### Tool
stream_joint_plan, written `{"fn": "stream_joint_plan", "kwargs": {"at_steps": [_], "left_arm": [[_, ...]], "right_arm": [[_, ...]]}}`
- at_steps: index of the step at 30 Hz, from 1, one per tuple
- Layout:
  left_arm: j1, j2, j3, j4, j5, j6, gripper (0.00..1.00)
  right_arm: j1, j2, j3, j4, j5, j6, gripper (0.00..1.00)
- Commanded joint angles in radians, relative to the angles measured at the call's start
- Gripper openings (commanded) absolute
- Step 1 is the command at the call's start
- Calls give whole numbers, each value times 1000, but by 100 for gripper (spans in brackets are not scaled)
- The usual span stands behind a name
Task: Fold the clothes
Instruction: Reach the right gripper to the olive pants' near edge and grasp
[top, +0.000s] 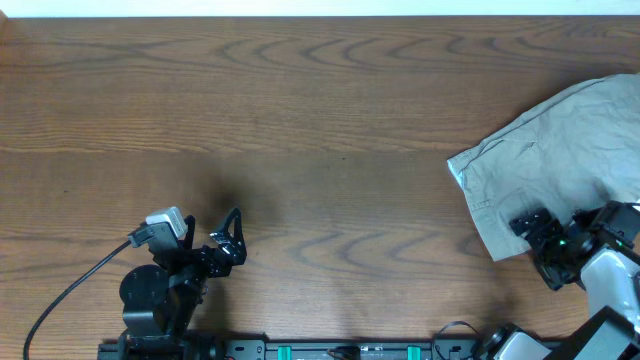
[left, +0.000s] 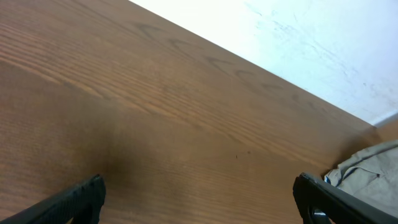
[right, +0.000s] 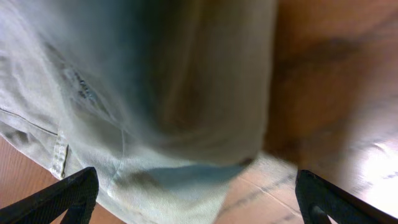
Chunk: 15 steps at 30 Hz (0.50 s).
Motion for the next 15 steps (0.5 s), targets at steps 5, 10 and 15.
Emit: {"fn": "stream_joint_plan", "kwargs": {"at_steps": [5,10,15], "left_arm": [[-4,-8,-5,4,13,10,98],[-4,-8,-5,4,14,10,98],[-4,-8,-5,4,13,10,98]], "right_arm": [[58,51,-8,28,36,87,97],[122,56,-8,37,134,151,82],[179,56,-8,49,140,172,64]]}}
